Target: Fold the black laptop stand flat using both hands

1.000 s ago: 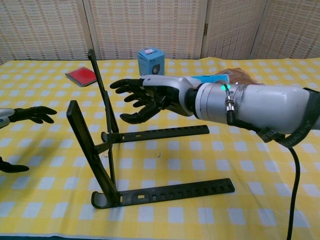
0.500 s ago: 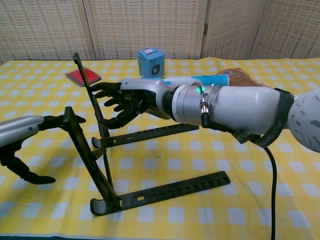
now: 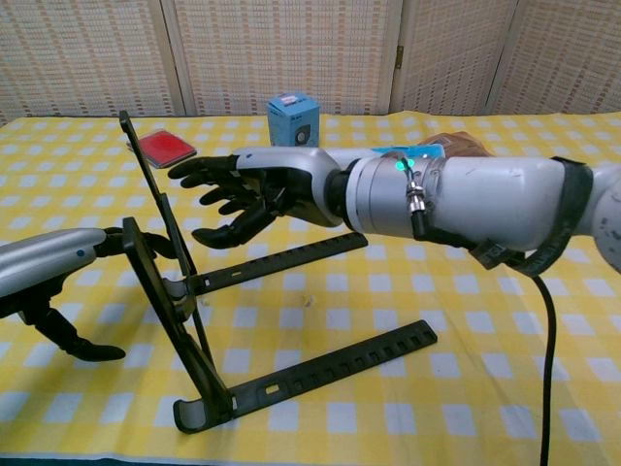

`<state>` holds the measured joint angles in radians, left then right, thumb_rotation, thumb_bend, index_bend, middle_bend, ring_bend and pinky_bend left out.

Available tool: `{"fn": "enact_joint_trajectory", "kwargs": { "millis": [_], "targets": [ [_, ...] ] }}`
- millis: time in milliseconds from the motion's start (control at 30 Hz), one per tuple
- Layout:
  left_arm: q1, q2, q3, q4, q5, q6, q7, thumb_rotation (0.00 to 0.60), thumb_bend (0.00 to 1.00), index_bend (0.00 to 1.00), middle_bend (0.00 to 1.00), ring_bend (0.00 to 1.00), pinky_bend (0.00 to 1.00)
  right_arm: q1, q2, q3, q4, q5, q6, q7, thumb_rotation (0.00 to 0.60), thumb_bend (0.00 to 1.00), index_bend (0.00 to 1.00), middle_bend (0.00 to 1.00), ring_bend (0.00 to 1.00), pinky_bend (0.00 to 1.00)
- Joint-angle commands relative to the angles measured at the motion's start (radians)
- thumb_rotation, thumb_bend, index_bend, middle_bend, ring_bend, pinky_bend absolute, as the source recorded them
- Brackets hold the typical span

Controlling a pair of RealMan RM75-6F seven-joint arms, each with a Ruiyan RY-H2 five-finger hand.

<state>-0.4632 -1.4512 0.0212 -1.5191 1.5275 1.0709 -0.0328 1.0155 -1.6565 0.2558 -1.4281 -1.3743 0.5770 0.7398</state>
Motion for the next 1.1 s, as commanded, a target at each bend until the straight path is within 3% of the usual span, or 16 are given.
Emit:
{"fn": "enact_joint_trajectory", "kwargs": {
  "millis": [33,300,600,800,1000,1100],
  "targets": [
    [0.016,0.021,0.006,0.009,-0.015,0.013,-0.014,0.600,0.19,0.10,0.20,0.17,0.07,-0.036,0.055,-0.021,-0.033,-0.037,0.041,0.029,0.600,0.48,0.00,0.00,0.00,0.00],
    [0.031,0.075,-0.009,0.024,-0.052,0.022,-0.125,0.600,0.19,0.07,0.20,0.18,0.09,-0.118,0.207,-0.095,-0.150,-0.145,0.153,0.067,0.600,0.48,0.00,0.00,0.00,0.00],
    [-0.090,0.099,-0.066,0.063,-0.020,-0.120,-0.531,0.600,0.19,0.03,0.20,0.16,0.09,-0.186,0.346,-0.253,-0.283,-0.315,0.260,0.070,0.600,0.48,0.00,0.01,0.06,0.00],
    [-0.151,0.091,-0.059,0.109,0.023,-0.180,-0.754,0.600,0.19,0.03,0.20,0.15,0.07,-0.191,0.387,-0.350,-0.306,-0.437,0.313,0.088,0.600,0.48,0.00,0.04,0.09,0.00],
    [-0.187,0.073,-0.039,0.151,0.055,-0.202,-0.922,0.600,0.19,0.05,0.20,0.18,0.07,-0.195,0.390,-0.377,-0.305,-0.513,0.354,-0.073,0.600,0.48,0.00,0.04,0.09,0.00],
    [-0.200,0.059,-0.029,0.177,0.068,-0.203,-0.983,0.600,0.19,0.07,0.22,0.19,0.07,-0.210,0.369,-0.373,-0.326,-0.499,0.357,-0.167,0.600,0.48,0.00,0.04,0.09,0.00]
  ]
}}
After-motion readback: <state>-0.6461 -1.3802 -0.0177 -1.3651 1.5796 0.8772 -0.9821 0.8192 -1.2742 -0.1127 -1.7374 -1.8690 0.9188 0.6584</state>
